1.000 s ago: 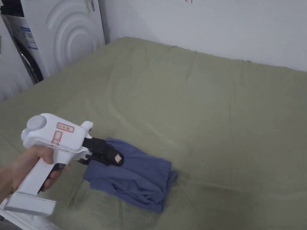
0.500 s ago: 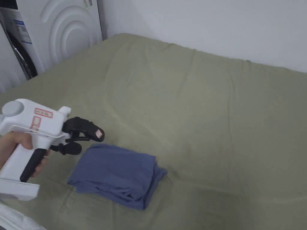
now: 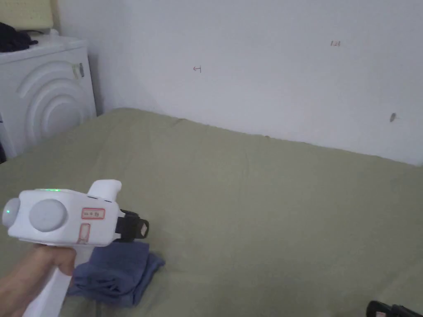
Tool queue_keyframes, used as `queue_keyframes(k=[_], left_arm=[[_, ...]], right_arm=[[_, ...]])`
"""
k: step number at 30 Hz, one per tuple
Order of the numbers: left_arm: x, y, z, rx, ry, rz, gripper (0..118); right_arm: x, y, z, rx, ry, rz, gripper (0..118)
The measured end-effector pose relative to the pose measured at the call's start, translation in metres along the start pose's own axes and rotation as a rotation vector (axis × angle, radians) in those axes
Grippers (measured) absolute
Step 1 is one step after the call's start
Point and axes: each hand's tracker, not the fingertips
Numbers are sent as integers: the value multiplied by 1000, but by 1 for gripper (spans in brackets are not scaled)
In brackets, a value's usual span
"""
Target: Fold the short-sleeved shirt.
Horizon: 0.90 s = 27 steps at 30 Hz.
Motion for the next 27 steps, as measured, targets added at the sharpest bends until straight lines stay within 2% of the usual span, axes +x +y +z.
queue_keyframes(k=[3, 4, 5, 6, 8, 9, 12, 27], left_arm=[[72, -6, -11, 165, 5, 11, 0], [101, -10, -11, 243, 41, -42, 0], [124, -12, -11, 298, 85, -97, 0], [147, -19, -15, 297, 32, -33, 0], [188, -28, -15, 366, 49, -61, 0], [204, -27, -12, 436, 143, -217, 0], [230, -30, -4, 538, 192, -283, 0], [218, -25, 21, 524, 206, -273, 0]], right_arm=[[-14, 10, 11, 101, -173, 127, 0], [-19, 12, 13, 133, -240, 168, 0], [-21, 14, 16, 162, -279, 178, 0], [-23, 15, 21, 200, -295, 186, 0], [-26, 17, 27, 238, -330, 191, 0], [-27, 18, 30, 259, -342, 195, 0], [-25, 19, 41, 297, -339, 163, 0], [-18, 26, 69, 379, -379, 127, 0]])
